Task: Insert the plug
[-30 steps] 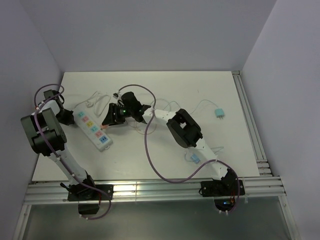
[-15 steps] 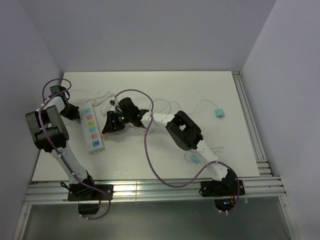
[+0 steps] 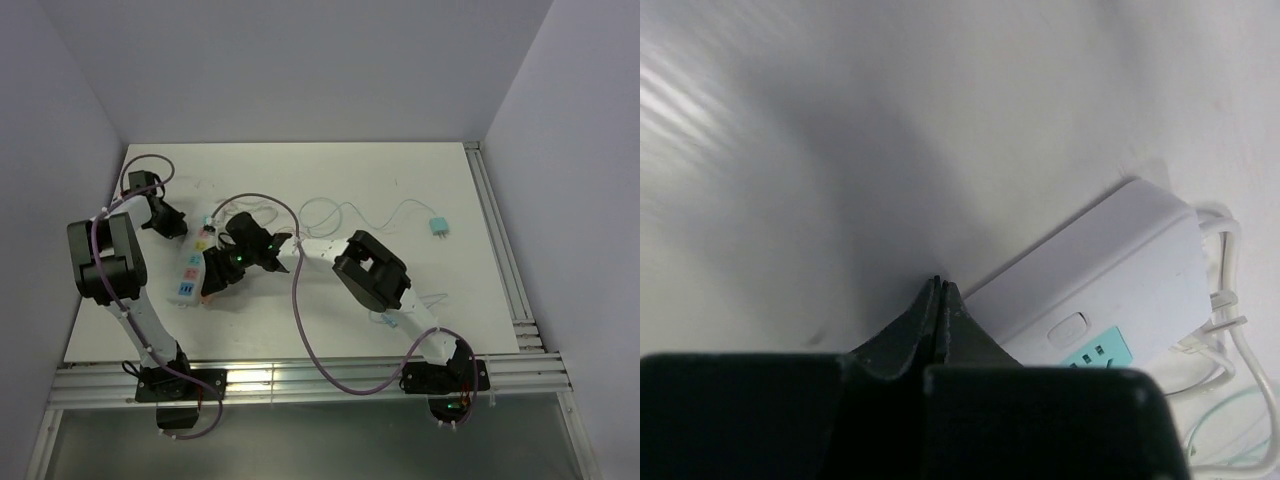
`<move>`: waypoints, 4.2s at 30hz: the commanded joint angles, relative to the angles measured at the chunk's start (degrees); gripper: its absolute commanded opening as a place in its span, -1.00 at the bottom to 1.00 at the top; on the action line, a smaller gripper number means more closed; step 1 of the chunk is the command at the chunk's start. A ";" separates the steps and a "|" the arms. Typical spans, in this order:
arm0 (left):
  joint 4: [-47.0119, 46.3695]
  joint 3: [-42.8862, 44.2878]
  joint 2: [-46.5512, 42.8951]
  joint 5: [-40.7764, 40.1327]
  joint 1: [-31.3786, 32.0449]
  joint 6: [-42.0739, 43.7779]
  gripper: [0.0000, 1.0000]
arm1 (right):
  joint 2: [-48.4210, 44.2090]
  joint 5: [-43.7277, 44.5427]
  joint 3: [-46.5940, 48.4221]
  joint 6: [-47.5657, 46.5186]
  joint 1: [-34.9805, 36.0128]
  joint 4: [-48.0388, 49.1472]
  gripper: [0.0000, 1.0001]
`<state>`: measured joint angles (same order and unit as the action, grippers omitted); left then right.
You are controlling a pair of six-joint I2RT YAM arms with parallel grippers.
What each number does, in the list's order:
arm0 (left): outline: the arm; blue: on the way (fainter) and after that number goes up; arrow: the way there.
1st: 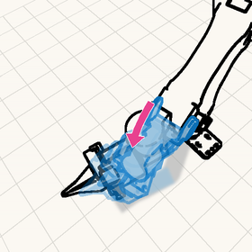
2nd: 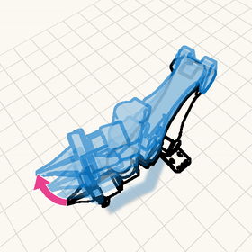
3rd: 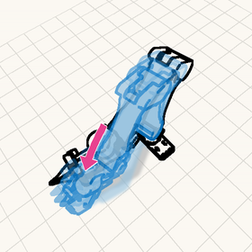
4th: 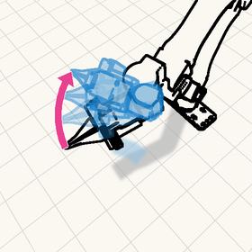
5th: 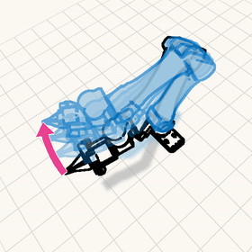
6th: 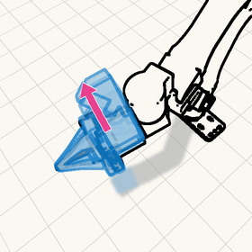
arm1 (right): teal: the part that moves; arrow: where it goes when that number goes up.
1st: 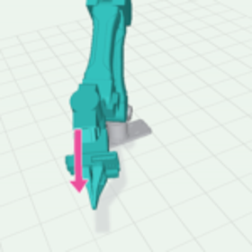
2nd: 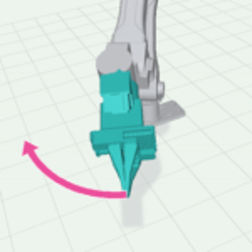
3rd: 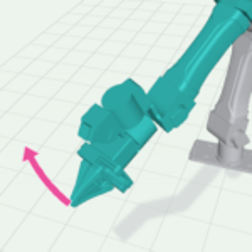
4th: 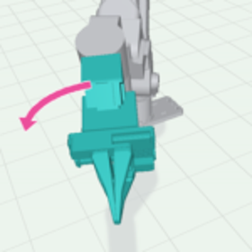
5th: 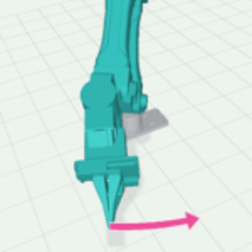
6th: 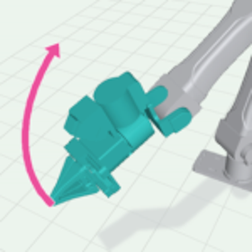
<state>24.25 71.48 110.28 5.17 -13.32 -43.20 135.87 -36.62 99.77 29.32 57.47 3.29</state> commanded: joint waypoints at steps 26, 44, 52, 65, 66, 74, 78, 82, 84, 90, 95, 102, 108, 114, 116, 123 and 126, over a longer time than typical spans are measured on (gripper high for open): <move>-1.14 -10.84 -16.41 5.29 7.96 1.89 -0.56 | -2.63 16.67 21.00 -47.85 -10.28 -18.51 -1.00; -1.57 -15.32 -23.00 6.07 4.71 0.40 -0.15 | 5.10 20.98 27.58 -57.00 -7.73 -24.29 -1.00; -2.71 -16.90 -22.13 7.22 4.36 1.01 -0.17 | 6.60 22.65 31.45 -58.41 -7.73 -24.91 -1.00; -3.24 -16.99 -21.77 8.45 4.27 1.54 -0.19 | 8.53 20.97 33.66 -58.15 -8.08 -29.39 -1.00; -3.24 -16.99 -21.69 8.54 4.36 1.54 -0.19 | 8.44 21.06 33.39 -58.15 -7.99 -29.48 -1.00; -3.86 -16.99 -20.81 9.51 4.27 1.45 -0.21 | 8.97 19.13 34.00 -57.97 -8.43 -30.18 -1.00; -3.77 -16.82 -20.89 9.33 4.27 1.54 -0.21 | 9.50 18.43 34.97 -57.71 -8.52 -30.62 -1.00; -3.86 -16.73 -20.63 9.07 4.27 1.72 -0.21 | 8.10 17.99 32.27 -57.01 -8.52 -28.71 -1.00; -4.12 -16.82 -20.19 9.33 4.27 1.80 -0.21 | 5.47 19.91 29.36 -55.96 -8.43 -25.02 -1.00; -4.39 -16.90 -19.57 9.51 4.27 1.89 -0.22 | -0.95 26.42 19.94 -51.65 -8.52 -9.80 -1.00; -3.86 -16.73 -19.66 9.07 4.27 2.51 -0.22 | 2.45 23.00 28.80 -52.61 -8.60 -16.72 -1.00; -3.77 -16.81 -19.58 9.15 4.27 2.86 -0.23 | 1.50 21.16 27.68 -53.14 -8.69 -18.40 -1.00; -3.86 -16.90 -19.75 9.16 4.27 2.95 -0.23 | 4.84 18.25 32.94 -53.76 -8.78 -25.69 -1.00; -3.95 -16.82 -19.31 9.51 4.27 2.95 -0.24 | 6.33 17.72 33.83 -53.75 -9.31 -27.63 -1.00; -4.04 -16.90 -19.40 9.42 4.27 2.95 -0.24 | 6.86 17.64 33.91 -53.84 -9.48 -27.81 -1.00; -4.21 -17.17 -19.40 9.51 4.27 2.86 -0.24 | 8.26 17.29 34.70 -53.05 -10.01 -27.11 -1.00; -4.21 -17.08 -19.14 9.60 4.27 2.86 -0.24 | 8.88 17.46 35.49 -52.79 -10.19 -27.19 -1.00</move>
<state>21.63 54.54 90.83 13.72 -8.82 -41.17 144.29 -18.96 131.31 -23.79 47.70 -24.49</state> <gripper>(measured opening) 0.384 0.541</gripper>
